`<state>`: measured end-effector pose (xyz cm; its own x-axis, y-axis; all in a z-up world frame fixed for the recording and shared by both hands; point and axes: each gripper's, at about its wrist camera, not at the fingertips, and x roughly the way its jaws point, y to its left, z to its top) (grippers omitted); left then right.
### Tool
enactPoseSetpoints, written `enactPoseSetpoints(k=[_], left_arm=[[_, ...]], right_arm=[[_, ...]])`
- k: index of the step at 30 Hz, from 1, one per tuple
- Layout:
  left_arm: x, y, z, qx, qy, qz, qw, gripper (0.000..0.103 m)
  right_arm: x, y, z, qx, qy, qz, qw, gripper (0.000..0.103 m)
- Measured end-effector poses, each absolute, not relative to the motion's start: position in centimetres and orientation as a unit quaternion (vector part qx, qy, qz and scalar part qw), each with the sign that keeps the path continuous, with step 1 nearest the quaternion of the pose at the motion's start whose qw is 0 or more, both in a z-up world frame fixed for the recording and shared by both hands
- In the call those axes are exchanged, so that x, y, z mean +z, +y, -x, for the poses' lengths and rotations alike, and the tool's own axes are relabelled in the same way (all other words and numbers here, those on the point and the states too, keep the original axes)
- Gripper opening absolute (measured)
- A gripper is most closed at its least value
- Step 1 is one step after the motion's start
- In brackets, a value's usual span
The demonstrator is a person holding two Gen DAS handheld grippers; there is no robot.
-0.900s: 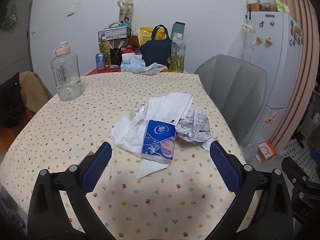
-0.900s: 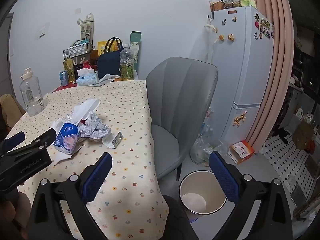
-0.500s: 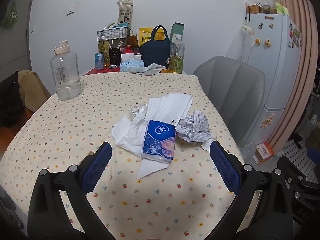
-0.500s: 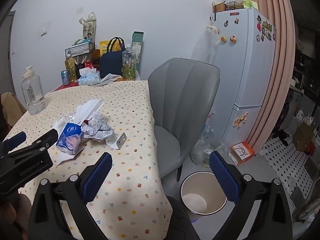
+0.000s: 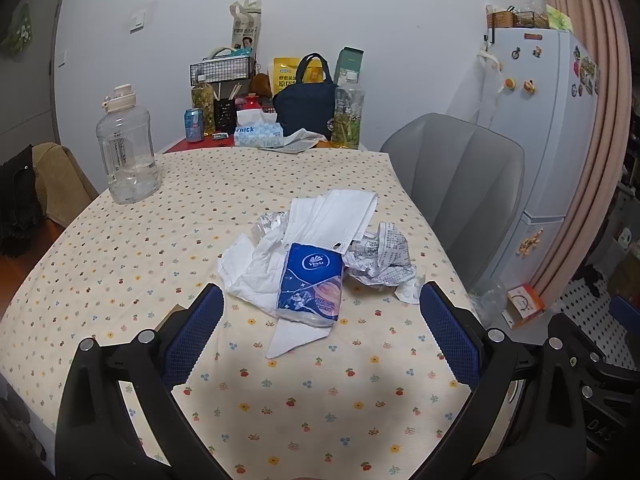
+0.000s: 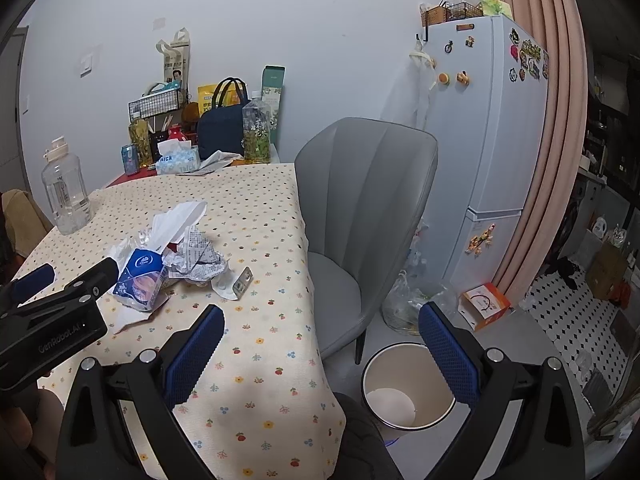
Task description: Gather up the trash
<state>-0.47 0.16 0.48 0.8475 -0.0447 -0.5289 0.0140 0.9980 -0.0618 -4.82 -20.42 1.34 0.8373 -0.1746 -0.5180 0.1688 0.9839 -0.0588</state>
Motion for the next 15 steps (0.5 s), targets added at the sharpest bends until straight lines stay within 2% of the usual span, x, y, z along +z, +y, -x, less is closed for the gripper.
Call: enactPoseSetpoints(k=[15], left_arm=[[0.46,0.4,0.75,-0.015,0.271,0.034,0.962,0.098]], right_arm=[[1.52,-20.49,4.91,-0.094,0.268,0.0,0.959,0.095]])
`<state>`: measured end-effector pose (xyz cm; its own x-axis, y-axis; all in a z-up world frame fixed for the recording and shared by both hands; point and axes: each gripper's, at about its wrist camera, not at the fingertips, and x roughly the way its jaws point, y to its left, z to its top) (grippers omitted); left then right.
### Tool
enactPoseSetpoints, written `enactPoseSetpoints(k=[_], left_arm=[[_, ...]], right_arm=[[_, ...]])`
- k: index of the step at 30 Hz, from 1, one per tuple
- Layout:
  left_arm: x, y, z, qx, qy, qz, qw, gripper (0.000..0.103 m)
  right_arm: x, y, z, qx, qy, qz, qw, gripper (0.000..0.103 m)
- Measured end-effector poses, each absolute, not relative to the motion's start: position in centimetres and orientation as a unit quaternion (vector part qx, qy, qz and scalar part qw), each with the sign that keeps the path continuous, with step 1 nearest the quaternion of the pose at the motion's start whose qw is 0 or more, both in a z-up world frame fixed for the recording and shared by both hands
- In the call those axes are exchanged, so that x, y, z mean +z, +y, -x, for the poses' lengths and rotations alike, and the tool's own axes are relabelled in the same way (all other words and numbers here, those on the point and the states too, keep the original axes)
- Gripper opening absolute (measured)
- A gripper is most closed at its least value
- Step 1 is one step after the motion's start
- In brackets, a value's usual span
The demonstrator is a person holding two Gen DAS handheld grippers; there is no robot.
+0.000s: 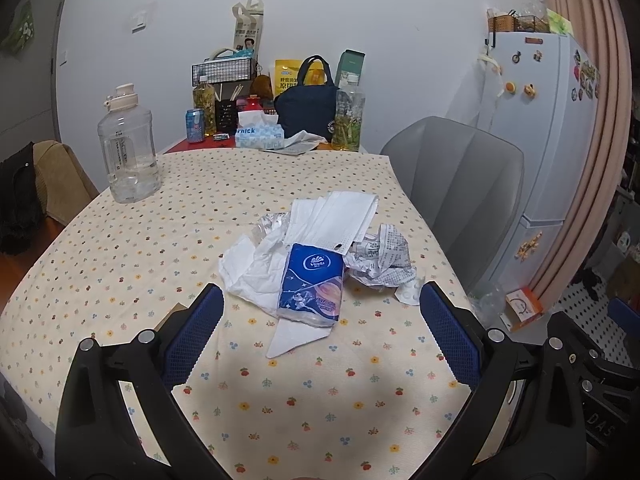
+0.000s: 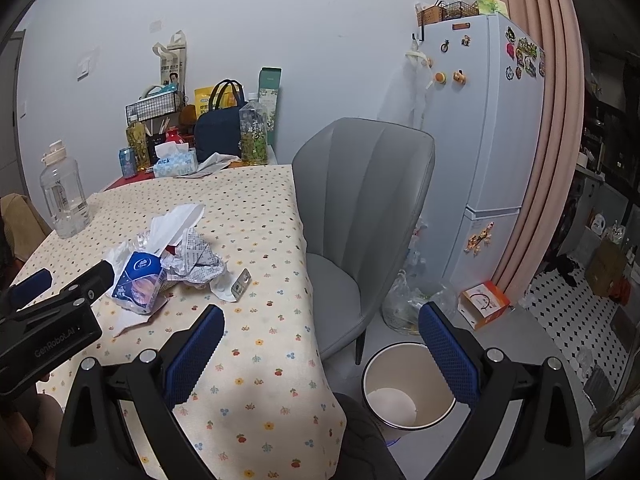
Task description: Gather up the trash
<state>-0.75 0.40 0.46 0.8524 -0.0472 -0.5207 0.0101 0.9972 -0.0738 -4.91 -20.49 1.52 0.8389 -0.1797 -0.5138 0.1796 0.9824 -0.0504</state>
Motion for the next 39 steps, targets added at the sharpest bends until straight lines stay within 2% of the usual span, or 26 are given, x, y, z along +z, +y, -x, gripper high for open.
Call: enactPoseSetpoints(k=[39], left_arm=[[0.47,0.34,1.08,-0.015,0.27,0.038,0.962,0.098]], right_arm=[[1.4,-20.85,5.05,-0.091,0.262,-0.014,0.961,0.095]])
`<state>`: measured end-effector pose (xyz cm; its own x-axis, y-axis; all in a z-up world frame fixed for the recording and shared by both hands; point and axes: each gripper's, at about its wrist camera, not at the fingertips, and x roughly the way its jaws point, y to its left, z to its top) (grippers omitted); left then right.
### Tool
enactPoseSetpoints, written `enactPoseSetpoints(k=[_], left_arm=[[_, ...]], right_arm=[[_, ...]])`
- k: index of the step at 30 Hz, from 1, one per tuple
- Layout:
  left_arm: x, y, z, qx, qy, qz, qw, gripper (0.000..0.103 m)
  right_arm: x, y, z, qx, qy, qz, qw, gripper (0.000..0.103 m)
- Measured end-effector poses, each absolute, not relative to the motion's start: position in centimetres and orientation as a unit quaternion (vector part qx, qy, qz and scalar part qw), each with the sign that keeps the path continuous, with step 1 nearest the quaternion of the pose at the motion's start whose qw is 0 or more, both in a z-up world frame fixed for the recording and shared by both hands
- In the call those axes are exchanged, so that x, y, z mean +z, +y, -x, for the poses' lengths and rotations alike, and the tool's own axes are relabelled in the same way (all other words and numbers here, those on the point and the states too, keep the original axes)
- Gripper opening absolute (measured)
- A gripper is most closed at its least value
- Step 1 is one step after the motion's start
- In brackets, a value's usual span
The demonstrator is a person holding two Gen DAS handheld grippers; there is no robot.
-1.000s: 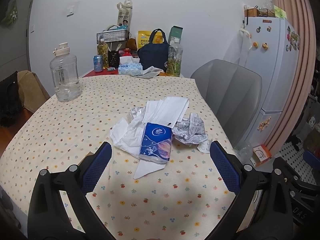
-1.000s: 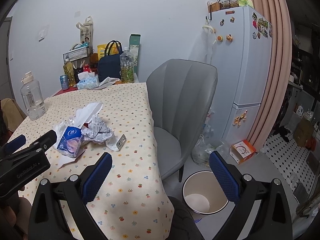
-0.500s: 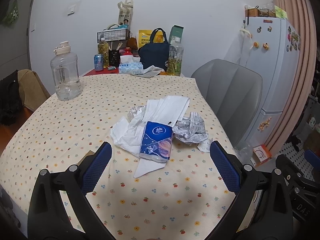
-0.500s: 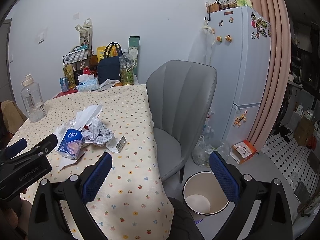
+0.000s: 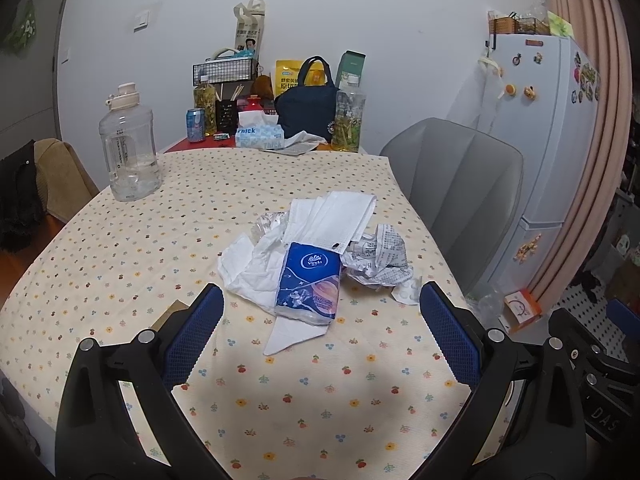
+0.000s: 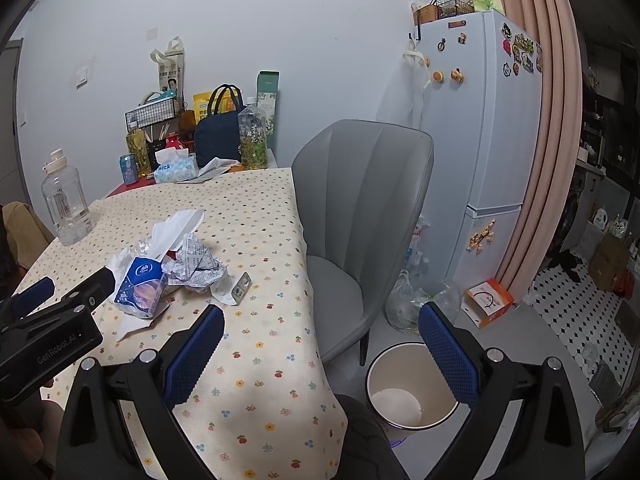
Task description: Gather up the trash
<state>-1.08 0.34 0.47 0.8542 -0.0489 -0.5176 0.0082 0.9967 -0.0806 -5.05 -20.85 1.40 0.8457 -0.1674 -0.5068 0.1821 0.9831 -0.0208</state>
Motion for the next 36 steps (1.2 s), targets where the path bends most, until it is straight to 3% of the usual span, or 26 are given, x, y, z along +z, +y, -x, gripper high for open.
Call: enactPoseSetpoints(k=[15,36], left_arm=[[0.7,2.0,0.9,0.007,0.275,0.045,0.96,0.098],[-2.5,11.3,0.9,0.091,0.317,0.081,0.941,0.098]], right_arm=[[1.4,-19.9,4.4,-0.068,0.268,-0.01,0.961,0.095],[-1.0,-11.5,0.1,0.023,0.304,0.01,0.952,0.094]])
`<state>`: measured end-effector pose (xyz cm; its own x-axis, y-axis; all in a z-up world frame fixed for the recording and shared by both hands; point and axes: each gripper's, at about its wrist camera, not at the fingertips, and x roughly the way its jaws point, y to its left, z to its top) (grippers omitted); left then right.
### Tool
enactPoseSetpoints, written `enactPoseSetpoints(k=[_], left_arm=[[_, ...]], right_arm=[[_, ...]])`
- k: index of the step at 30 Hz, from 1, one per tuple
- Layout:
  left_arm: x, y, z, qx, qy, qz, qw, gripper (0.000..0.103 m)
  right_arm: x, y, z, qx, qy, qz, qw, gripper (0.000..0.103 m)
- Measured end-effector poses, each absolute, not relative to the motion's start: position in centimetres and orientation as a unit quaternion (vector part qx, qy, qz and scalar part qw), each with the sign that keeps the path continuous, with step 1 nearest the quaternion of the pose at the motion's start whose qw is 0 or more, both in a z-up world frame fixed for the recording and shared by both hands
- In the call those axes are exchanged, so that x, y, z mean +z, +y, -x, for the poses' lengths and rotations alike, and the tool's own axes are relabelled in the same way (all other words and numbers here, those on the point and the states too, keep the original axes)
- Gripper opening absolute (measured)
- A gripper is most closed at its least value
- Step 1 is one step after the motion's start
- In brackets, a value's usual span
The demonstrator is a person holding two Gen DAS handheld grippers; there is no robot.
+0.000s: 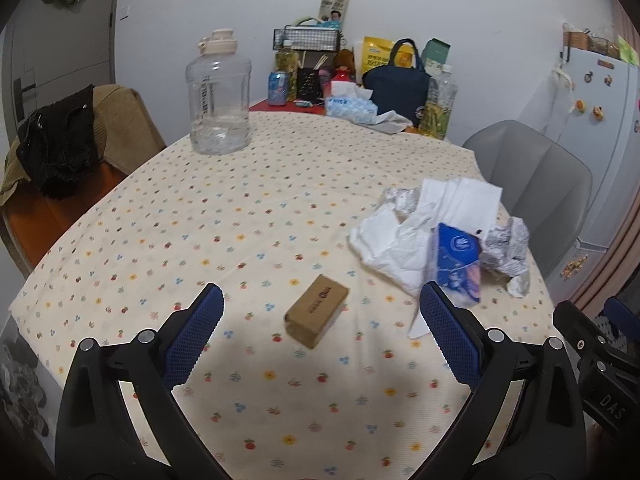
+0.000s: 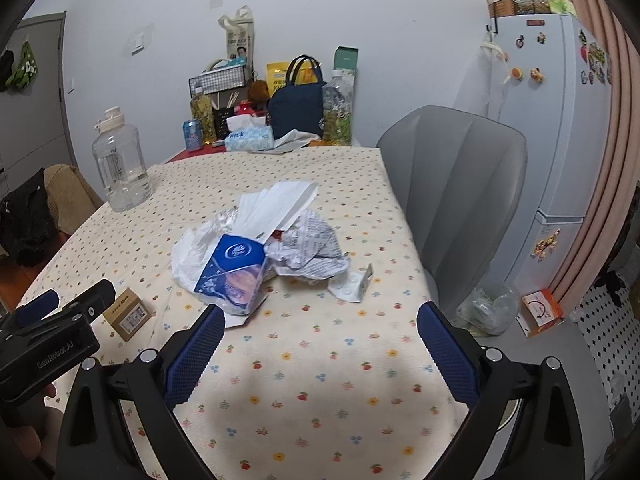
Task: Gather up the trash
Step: 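Grasp the small brown cardboard box with the left tool, then grasp the blue Virda tissue pack with the right tool while the left tool holds the box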
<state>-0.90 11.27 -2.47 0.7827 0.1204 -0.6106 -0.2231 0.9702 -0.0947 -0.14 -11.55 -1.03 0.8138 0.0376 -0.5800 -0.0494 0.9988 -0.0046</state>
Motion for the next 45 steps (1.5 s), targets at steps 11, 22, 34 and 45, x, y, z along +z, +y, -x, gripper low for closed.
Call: enactPoseSetpoints(k=[11,22,34,45], left_arm=[[-5.7,12.0,-2.2,0.103,0.367,0.079,0.921,0.098],[-7.2,13.2,-4.9,0.079,0.429,0.129,0.891,0.036],[-4.9,15.9,-4.5,0.112,0.374,0.133,0.911,0.03],[-5.8,15.9,-5.1,0.11,0.377,0.125,0.911,0.03]], right_arm=[[-2.7,-10.5,-1.7,0.04,0.324,0.007,0.945,0.095],[-3.5,-9.7,-4.7,0.054,0.342,0.003,0.938,0.095],[-3.6,-5.4,-6.5,0.087,0.347,0.014,0.934,0.095],[-4.8,-4.4,-7.8,0.078,0.359,0.022,0.93,0.095]])
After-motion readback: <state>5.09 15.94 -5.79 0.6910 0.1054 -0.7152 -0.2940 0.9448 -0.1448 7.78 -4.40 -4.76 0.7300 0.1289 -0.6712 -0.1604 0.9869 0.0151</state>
